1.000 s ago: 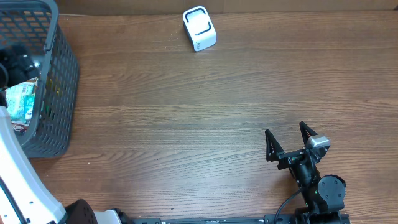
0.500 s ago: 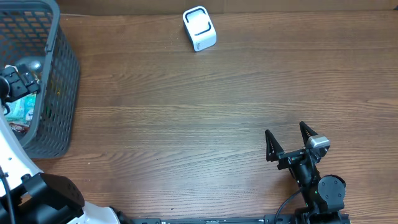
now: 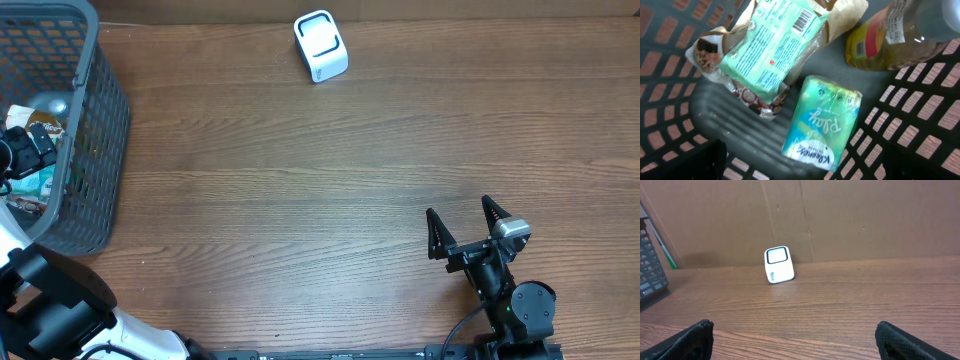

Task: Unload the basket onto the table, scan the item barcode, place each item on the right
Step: 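Reach the left gripper into the basket and grasp the green-lidded jar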

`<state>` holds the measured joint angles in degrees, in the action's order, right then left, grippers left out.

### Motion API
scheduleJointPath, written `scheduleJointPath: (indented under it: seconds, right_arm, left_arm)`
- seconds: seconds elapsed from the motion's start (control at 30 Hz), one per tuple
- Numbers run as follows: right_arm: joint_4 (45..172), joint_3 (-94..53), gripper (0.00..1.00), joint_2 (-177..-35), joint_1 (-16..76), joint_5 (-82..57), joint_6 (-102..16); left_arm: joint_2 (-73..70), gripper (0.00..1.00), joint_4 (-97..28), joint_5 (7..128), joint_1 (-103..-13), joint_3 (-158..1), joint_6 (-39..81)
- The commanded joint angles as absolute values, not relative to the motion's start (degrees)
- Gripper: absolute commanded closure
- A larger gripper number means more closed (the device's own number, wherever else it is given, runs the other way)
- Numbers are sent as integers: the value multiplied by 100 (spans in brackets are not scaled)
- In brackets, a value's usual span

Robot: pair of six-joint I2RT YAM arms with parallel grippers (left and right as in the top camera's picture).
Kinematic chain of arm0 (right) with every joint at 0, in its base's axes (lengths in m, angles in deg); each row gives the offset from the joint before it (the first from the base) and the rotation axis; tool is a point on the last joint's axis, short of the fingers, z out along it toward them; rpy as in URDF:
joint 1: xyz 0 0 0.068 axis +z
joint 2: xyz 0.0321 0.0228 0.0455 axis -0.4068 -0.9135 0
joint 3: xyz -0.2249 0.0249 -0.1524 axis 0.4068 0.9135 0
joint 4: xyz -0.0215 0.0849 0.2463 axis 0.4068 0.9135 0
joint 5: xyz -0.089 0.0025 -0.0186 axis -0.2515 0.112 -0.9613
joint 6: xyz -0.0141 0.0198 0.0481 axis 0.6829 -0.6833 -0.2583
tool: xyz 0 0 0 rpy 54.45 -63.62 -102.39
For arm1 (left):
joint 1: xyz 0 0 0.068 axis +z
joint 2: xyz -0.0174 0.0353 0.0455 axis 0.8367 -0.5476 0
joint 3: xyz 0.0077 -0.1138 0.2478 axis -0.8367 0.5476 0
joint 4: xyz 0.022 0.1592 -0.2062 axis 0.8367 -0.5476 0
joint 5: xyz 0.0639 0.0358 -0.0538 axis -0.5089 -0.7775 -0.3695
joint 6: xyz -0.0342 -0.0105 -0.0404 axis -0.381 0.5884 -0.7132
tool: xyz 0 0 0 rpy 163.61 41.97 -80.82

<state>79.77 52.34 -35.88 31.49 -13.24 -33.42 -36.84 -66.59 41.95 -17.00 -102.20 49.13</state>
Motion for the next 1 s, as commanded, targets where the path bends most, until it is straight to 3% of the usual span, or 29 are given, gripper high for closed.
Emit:
scheduleJointPath:
  seconds: [0.0, 0.2, 0.77, 0.97]
  right_arm:
    - [7957, 5295, 0, -3542, 3127, -1374, -3364]
    - [7957, 5295, 0, -3542, 3127, -1374, -3364]
    - [7957, 5295, 0, -3542, 3127, -1374, -3364]
    - [7957, 5295, 0, -3542, 3127, -1374, -3364]
  left_arm:
    - [-3968, 0, -6642, 4635, -1663, -10203, 5269]
    - [-4422, 0, -6633, 5216, -1670, -10203, 5588]
    - [-5165, 0, -6624, 5242, -1672, -10198, 5660]
    - [-5231, 10, -6585, 5240, -1672, -10198, 5641]
